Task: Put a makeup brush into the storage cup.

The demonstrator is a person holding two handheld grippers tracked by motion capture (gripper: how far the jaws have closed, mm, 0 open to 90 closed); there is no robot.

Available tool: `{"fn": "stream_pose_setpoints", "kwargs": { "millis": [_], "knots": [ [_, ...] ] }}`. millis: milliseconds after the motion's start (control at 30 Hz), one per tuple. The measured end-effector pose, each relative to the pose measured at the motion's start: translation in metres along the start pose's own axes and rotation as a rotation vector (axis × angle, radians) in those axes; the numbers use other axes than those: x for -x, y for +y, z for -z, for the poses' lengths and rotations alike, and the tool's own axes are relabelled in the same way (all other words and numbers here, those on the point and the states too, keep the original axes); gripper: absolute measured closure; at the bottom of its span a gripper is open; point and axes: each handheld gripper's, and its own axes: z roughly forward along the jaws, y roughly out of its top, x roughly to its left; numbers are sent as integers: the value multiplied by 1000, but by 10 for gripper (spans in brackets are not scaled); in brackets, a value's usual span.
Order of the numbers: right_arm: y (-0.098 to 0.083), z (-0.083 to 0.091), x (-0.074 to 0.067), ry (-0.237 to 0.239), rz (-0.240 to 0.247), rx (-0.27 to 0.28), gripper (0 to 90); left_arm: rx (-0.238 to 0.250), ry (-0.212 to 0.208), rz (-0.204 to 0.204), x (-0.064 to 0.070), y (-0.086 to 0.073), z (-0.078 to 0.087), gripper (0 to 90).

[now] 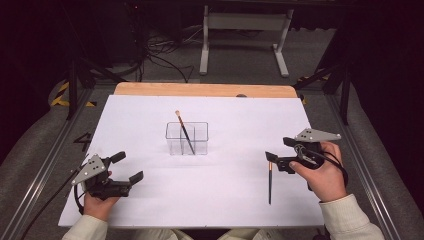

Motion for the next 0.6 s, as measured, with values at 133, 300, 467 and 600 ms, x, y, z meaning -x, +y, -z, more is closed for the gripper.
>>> {"fn": "stream_pose_setpoints", "kwargs": {
  "millis": [133,300,467,600],
  "knots": [
    [2,1,1,-5,5,-36,166,0,0,-1,0,0,0,16],
    [3,-2,2,-6,2,-101,163,0,-1,0,0,0,0,16],
    [2,-6,2,-11,-1,-145,161,1,-1,1,0,0,0,16],
    [2,-8,3,-13,-7,-176,162,0,-3,1,0,0,-1,16]
  ]
}}
